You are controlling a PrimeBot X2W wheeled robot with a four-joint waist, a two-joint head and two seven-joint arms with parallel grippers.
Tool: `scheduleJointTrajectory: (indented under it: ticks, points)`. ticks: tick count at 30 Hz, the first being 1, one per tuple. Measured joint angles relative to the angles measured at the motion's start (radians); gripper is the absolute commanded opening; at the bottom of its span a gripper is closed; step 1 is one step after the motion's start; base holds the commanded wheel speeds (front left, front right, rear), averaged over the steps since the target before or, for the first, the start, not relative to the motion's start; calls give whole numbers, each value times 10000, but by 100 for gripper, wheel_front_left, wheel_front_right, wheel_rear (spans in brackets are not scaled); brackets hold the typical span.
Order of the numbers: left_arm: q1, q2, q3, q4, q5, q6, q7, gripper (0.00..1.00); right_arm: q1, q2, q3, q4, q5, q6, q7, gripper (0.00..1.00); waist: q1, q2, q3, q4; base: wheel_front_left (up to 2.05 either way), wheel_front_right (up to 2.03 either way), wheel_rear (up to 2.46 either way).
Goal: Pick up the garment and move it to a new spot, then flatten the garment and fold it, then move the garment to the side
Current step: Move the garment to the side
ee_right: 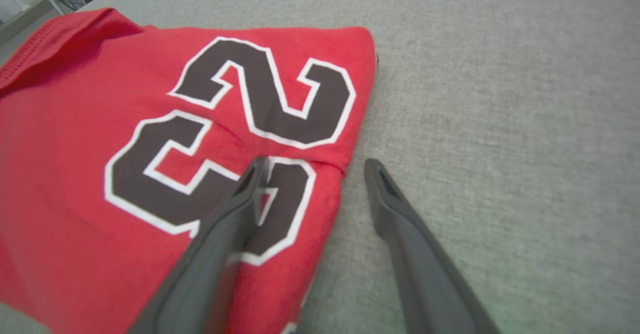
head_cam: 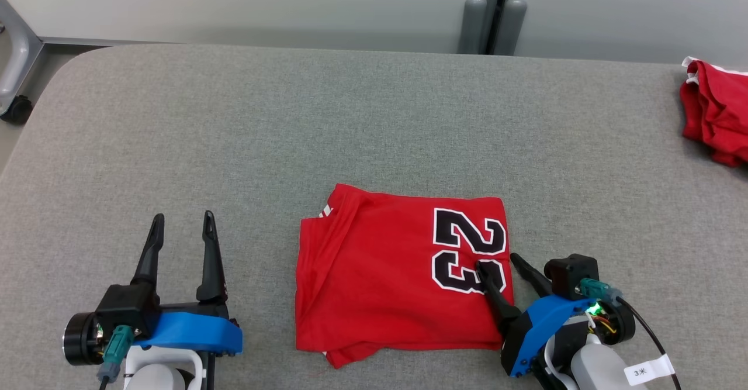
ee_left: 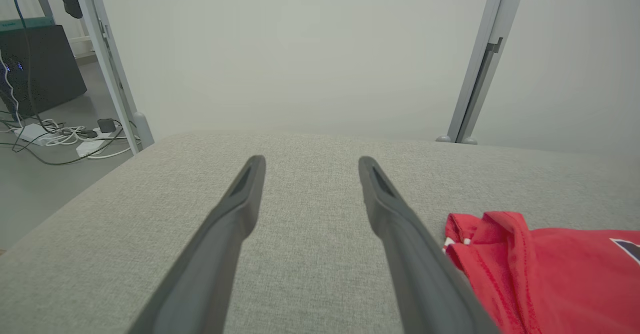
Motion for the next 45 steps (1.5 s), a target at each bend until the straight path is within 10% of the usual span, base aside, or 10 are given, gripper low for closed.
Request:
scheduleJointTrajectory:
  ticks: [8,10,11,45]
  points:
    - [-150,-119,35,13,54,-96,-10,100,-191,-69,871,495,988,-15,-245,100,-2,0,102,82,0,0,0]
    - [-157,-144,44,23,67,-107,-12,100,-256,-67,1158,539,1300,-15,-284,11,-1,0,105,88,0,0,0]
    - [-157,-155,52,21,71,-113,-10,100,-289,-61,1223,598,1365,-15,-320,0,-2,0,109,81,0,0,0]
    - [-1900,-259,345,-650,734,-554,-12,100,-3117,-2876,-119,-1605,232,2,-1072,0,0,0,2385,-2082,0,0,0]
